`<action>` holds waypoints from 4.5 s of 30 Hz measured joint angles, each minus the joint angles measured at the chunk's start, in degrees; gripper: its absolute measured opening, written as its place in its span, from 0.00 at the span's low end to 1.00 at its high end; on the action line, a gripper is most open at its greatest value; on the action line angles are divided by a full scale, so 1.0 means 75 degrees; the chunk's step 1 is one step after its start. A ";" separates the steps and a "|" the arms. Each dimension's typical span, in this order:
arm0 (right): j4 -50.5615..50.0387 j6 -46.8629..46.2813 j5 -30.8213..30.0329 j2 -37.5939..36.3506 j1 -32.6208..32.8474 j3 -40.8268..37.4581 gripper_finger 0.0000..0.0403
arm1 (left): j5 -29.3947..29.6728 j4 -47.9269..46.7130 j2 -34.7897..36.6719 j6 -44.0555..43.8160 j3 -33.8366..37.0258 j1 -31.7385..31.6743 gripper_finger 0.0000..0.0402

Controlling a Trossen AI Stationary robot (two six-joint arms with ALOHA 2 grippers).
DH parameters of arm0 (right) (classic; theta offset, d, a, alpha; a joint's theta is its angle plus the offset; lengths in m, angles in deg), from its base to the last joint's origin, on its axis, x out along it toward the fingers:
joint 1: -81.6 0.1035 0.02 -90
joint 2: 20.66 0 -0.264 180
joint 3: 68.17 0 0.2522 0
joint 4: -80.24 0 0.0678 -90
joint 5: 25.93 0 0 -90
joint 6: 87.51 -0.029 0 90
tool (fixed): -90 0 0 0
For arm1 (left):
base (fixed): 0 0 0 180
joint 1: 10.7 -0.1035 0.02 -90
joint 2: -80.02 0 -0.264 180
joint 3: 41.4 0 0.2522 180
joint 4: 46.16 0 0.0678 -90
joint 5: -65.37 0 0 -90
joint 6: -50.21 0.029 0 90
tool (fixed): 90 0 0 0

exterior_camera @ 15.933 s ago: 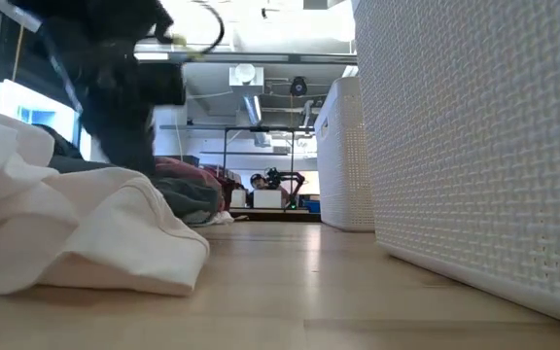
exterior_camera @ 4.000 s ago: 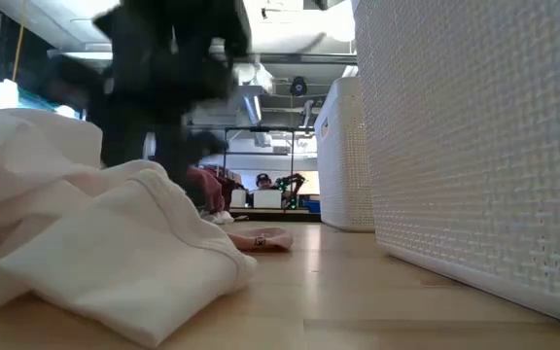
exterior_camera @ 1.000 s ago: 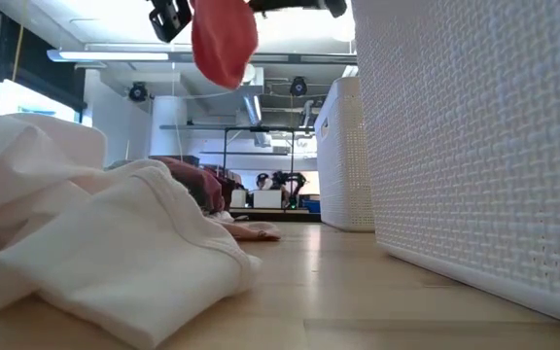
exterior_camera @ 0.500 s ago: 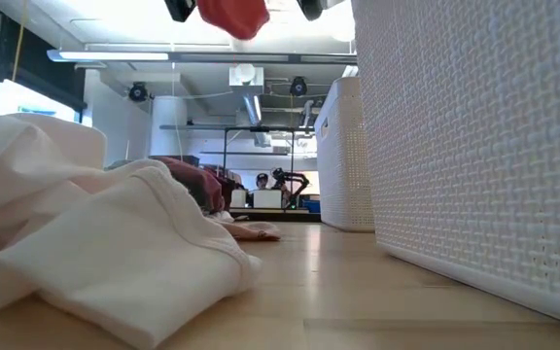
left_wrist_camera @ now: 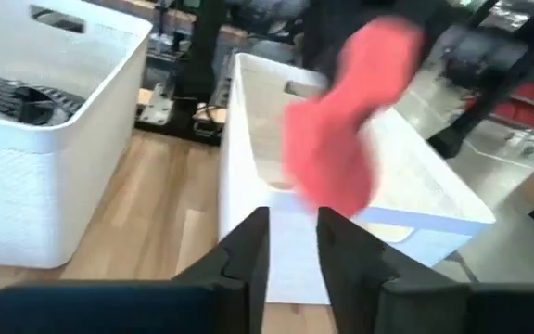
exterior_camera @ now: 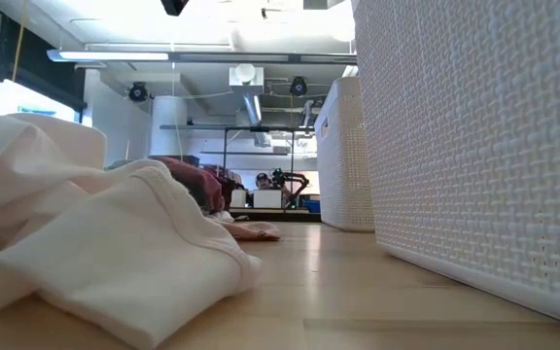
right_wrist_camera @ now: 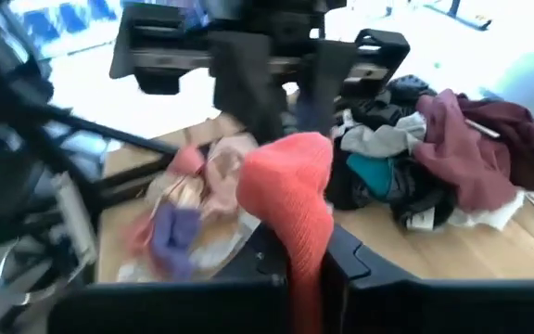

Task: Sort clothes
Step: Put the orange sock into the bottom bin, then put the pink sock into the bottom bin

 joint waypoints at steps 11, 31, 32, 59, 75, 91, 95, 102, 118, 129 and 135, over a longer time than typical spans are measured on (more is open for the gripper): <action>-0.4014 -0.2836 0.1104 -0.0020 0.2012 0.1946 0.01 | 0.0197 -0.1097 0.0031 -0.0067 0.0006 0.0000 0.30; -0.4089 -0.8552 0.3977 0.0000 0.2864 -0.1535 0.22 | 0.0228 -0.1185 -0.0029 -0.0073 0.0006 0.0009 0.30; -0.4120 -0.8580 0.4112 0.0000 0.2826 -0.1565 0.27 | 0.0228 -0.1211 -0.0029 -0.0073 0.0006 0.0009 0.30; -0.4047 -0.4238 -0.2334 -0.0029 0.2180 0.1942 0.41 | 0.0828 -0.2241 -0.3019 0.0298 0.0006 0.0006 0.30; -0.3730 -0.4306 -0.0968 -0.0006 0.1545 0.0645 0.41 | -0.0221 -0.2635 -0.5137 0.0397 -0.0018 0.0025 0.02; 0.2305 -0.0806 0.0404 0.0012 0.0506 -0.1685 0.41 | -0.0017 -0.2478 -0.1011 0.1008 0.0017 0.0392 0.00; 0.2950 0.0002 0.0414 0.0012 0.0013 -0.1694 0.43 | -0.0012 -0.1671 -0.0523 0.0799 0.0009 0.0480 0.00; 0.3008 -0.0331 0.2052 0.0064 -0.0872 -0.1700 0.54 | -0.0005 -0.0443 -0.0385 0.0734 0.0003 0.0446 0.00; 0.3424 0.0170 0.1555 0.0751 -0.0862 -0.1700 0.36 | -0.0003 0.1043 -0.0390 0.0600 0.0003 0.0446 0.00; 0.3288 -0.0071 -0.0023 0.0382 -0.0270 -0.1703 0.04 | 0.0357 0.0490 -0.0381 0.0458 -0.0011 0.0350 0.17; 0.1920 -0.0528 -0.1368 -0.0720 0.0554 -0.1702 0.02 | 0.0467 -0.1317 -0.0415 -0.0141 0.0012 0.0192 0.25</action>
